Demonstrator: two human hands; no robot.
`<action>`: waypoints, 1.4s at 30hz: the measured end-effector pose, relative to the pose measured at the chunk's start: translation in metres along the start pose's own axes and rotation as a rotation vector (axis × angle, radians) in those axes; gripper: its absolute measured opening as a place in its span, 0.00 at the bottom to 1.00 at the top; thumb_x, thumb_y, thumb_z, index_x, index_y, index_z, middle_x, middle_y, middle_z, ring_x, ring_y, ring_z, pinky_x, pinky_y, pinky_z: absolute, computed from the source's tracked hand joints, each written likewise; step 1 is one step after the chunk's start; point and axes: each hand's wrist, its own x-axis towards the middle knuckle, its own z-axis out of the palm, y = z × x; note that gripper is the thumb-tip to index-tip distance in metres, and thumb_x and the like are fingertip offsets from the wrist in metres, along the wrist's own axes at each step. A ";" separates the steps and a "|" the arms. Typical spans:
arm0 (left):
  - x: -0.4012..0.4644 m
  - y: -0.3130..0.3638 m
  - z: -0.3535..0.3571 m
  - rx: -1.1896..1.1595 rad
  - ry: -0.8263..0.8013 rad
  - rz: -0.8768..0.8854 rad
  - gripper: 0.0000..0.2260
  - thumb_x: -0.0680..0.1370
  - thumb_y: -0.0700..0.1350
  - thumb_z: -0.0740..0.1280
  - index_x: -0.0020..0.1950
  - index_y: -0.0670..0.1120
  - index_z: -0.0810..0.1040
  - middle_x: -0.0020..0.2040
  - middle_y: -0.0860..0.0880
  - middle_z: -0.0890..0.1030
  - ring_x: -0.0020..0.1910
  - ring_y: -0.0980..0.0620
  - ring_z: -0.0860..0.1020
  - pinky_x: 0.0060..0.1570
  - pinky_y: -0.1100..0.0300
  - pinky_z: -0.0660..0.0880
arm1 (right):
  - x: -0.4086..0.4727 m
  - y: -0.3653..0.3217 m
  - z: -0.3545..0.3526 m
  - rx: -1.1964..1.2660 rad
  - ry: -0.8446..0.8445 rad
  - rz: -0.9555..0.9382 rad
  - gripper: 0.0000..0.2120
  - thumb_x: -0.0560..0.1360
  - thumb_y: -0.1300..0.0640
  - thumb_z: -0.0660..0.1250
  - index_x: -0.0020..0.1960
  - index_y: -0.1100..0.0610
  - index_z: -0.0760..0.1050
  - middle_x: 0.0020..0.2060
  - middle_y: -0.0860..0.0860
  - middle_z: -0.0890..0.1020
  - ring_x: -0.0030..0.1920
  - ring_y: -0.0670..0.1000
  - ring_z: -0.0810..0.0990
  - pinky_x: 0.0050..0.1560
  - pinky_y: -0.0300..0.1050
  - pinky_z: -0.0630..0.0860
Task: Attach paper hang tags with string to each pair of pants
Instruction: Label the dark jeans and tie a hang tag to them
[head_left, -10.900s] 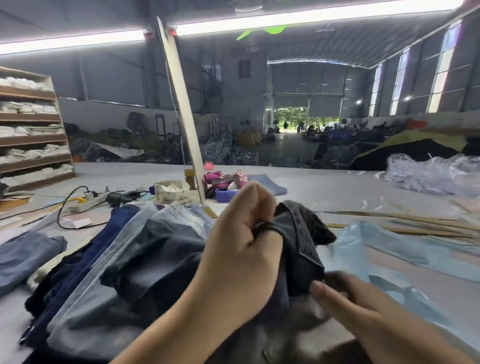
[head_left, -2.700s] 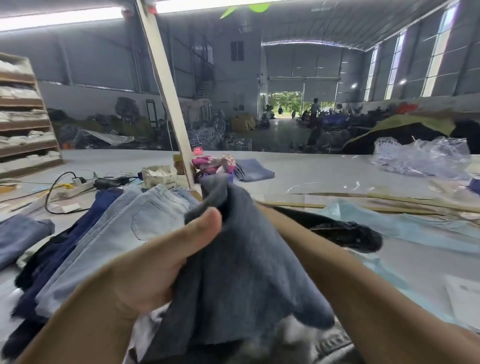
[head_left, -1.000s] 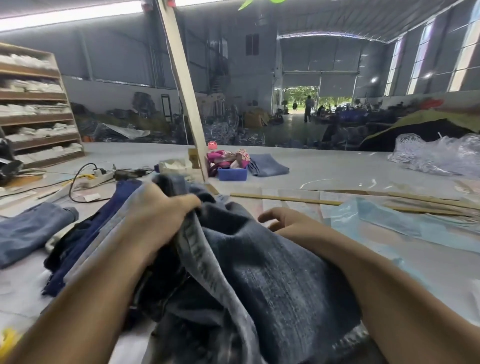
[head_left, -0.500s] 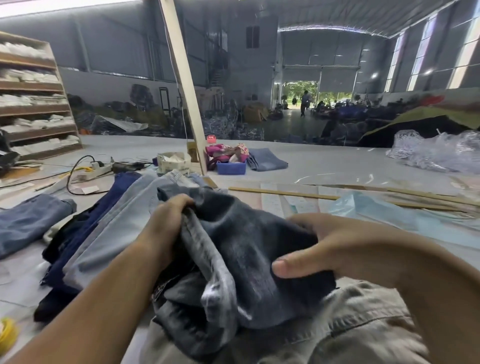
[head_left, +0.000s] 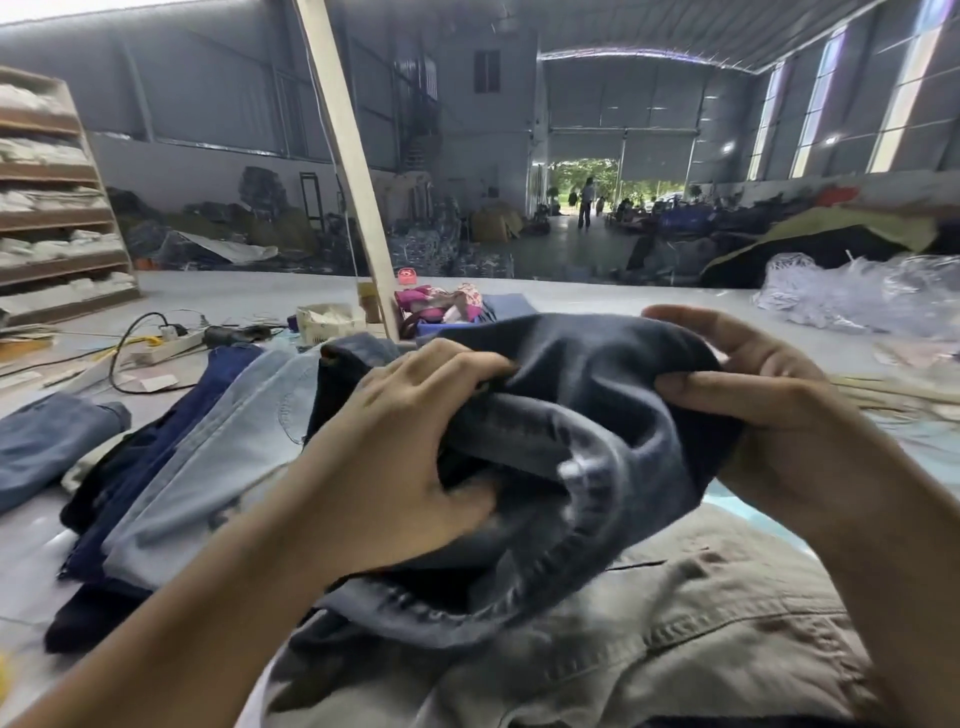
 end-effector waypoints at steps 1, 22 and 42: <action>0.000 0.005 0.003 0.012 0.051 -0.004 0.19 0.67 0.46 0.73 0.56 0.46 0.78 0.50 0.53 0.80 0.49 0.54 0.78 0.50 0.53 0.77 | -0.003 0.001 -0.005 -0.012 0.004 0.024 0.30 0.56 0.69 0.71 0.58 0.57 0.78 0.42 0.59 0.84 0.38 0.56 0.84 0.37 0.44 0.82; -0.021 0.082 0.096 0.176 -0.546 -0.276 0.46 0.74 0.69 0.59 0.78 0.49 0.35 0.79 0.43 0.42 0.74 0.45 0.52 0.70 0.45 0.57 | -0.057 -0.018 -0.043 -1.392 0.252 -0.119 0.25 0.58 0.30 0.68 0.55 0.30 0.75 0.47 0.36 0.82 0.46 0.43 0.82 0.46 0.54 0.81; -0.058 -0.031 0.044 -0.312 -0.468 -0.432 0.40 0.58 0.77 0.66 0.68 0.68 0.67 0.62 0.78 0.64 0.63 0.78 0.61 0.63 0.74 0.60 | -0.038 0.019 -0.012 -1.574 -0.133 0.039 0.22 0.71 0.54 0.74 0.59 0.32 0.76 0.53 0.24 0.75 0.59 0.40 0.75 0.62 0.41 0.71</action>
